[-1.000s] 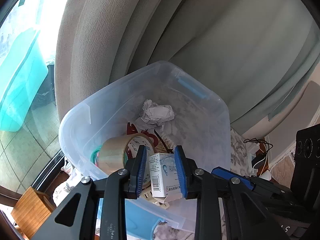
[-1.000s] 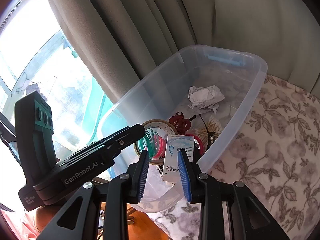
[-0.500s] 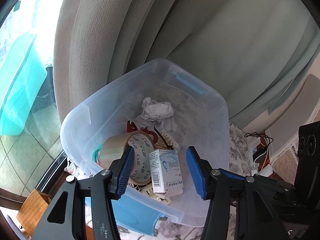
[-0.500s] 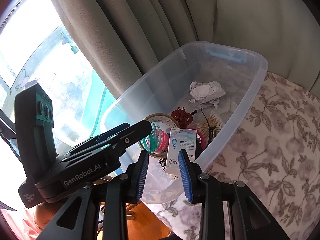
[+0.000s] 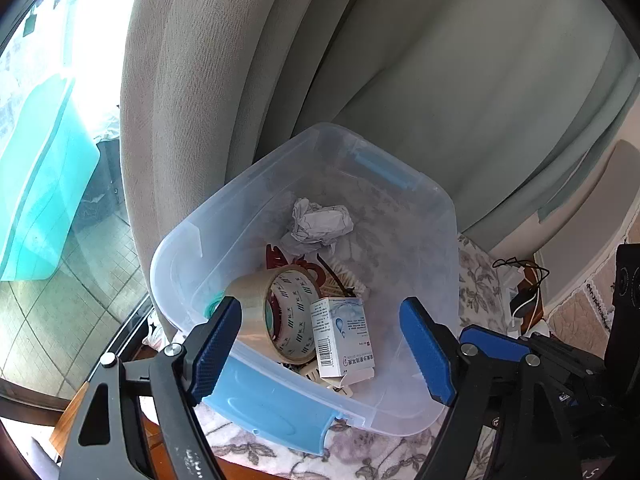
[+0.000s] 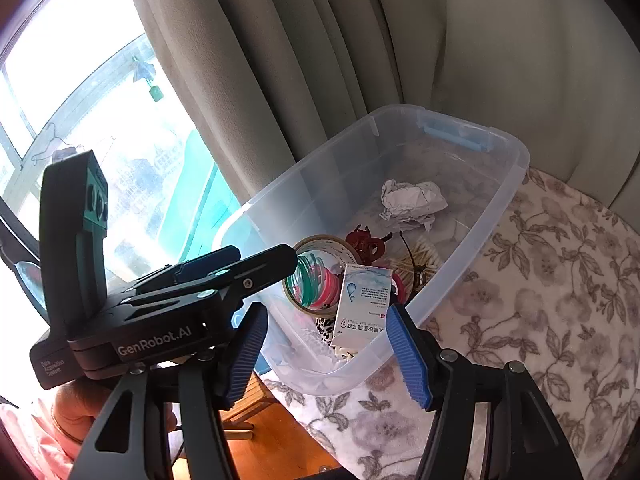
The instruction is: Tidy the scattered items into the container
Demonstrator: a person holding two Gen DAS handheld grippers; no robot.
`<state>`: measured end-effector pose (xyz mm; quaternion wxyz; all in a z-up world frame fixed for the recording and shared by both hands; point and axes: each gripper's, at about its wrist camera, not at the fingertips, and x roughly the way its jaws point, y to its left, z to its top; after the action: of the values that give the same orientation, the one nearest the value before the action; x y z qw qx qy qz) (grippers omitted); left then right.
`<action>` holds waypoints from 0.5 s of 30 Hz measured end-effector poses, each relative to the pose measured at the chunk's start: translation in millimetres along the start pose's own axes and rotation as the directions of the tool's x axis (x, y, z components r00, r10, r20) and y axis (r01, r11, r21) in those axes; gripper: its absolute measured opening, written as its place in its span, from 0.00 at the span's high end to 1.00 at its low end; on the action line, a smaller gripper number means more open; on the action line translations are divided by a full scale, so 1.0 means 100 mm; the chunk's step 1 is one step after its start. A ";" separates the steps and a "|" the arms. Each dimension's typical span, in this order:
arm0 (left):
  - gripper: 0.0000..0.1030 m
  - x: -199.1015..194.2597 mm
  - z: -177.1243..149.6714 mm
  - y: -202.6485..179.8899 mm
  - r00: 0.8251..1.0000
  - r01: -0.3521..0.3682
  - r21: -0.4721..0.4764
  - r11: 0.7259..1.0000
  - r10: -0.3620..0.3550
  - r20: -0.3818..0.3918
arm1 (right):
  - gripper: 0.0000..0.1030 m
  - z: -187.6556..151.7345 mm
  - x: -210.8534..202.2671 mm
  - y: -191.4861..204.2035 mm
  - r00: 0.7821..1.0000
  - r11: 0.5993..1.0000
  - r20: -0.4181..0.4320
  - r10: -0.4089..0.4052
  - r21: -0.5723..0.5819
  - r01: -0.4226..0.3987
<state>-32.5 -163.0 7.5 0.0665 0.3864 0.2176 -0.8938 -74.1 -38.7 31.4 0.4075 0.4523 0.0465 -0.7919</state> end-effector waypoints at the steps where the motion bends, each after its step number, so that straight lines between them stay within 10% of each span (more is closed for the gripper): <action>1: 0.20 -0.01 0.00 0.00 1.000 -0.002 0.004 1.000 0.002 -0.004 | 0.34 0.00 0.00 0.01 1.000 1.000 0.001 -0.005 -0.007 0.005; 15: 0.03 -0.05 -0.01 0.05 1.000 -0.024 0.045 0.999 0.025 -0.011 | 0.06 -0.03 -0.02 0.00 0.998 0.997 -0.014 -0.063 -0.036 0.063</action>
<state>-27.0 -167.1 9.4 0.0677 0.3954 0.1934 -0.8954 -71.1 -36.5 30.8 0.3901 0.4493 0.0779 -0.7999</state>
